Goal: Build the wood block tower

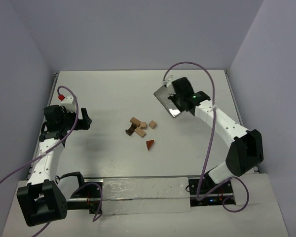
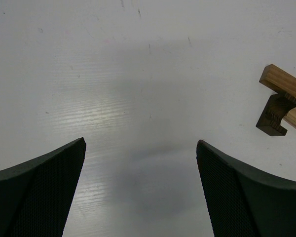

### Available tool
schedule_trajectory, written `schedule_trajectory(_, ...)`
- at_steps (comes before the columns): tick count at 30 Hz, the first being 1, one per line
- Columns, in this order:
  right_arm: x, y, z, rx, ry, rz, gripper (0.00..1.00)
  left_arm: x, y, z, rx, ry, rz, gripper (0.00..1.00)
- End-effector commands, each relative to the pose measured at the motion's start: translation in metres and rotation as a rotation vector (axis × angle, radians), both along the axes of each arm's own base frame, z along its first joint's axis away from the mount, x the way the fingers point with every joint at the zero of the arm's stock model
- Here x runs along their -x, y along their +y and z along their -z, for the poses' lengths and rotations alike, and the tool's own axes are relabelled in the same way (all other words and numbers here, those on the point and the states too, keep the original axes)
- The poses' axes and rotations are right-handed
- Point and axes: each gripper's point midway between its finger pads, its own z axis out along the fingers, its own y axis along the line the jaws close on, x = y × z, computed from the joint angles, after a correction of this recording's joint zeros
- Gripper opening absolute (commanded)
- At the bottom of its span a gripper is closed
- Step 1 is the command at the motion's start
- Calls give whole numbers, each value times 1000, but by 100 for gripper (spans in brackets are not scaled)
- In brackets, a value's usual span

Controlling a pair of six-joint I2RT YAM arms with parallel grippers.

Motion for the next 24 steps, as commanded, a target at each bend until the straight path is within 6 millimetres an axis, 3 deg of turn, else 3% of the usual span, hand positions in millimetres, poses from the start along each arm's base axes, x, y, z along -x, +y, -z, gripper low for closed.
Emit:
schedule_trajectory(1, 12, -74, 15, -174, 120, 167, 0, -5, -5, -22, 2, -65, 45, 99)
schedule_trajectory(2, 12, -81, 21, -191, 135, 171, 0, -5, -5, -21, 2, -63, 48, 99)
schedule_trajectory(5, 3, -140, 36, -205, 152, 281, 0, -6, -5, -18, 6, -52, 51, 99)
schedule_trajectory(8, -8, -180, 44, -206, 165, 346, 0, -6, -7, -18, 14, -49, 63, 99)
schedule_trajectory(11, -16, -231, 69, -236, 237, 432, 0, -6, -7, -17, 11, -46, 62, 99)
schedule_trajectory(13, -28, -254, 73, -270, 252, 451, 0, -6, -7, -16, 8, -46, 63, 99)
schedule_trajectory(15, -30, -266, 88, -294, 299, 468, 0, -5, -7, -16, 7, -47, 65, 99)
schedule_trajectory(19, -42, -290, 99, -307, 298, 512, 0, -6, -6, -13, 8, -36, 62, 99)
schedule_trajectory(24, -49, -296, 111, -339, 313, 538, 0, -8, -5, -8, 10, -16, 60, 99)
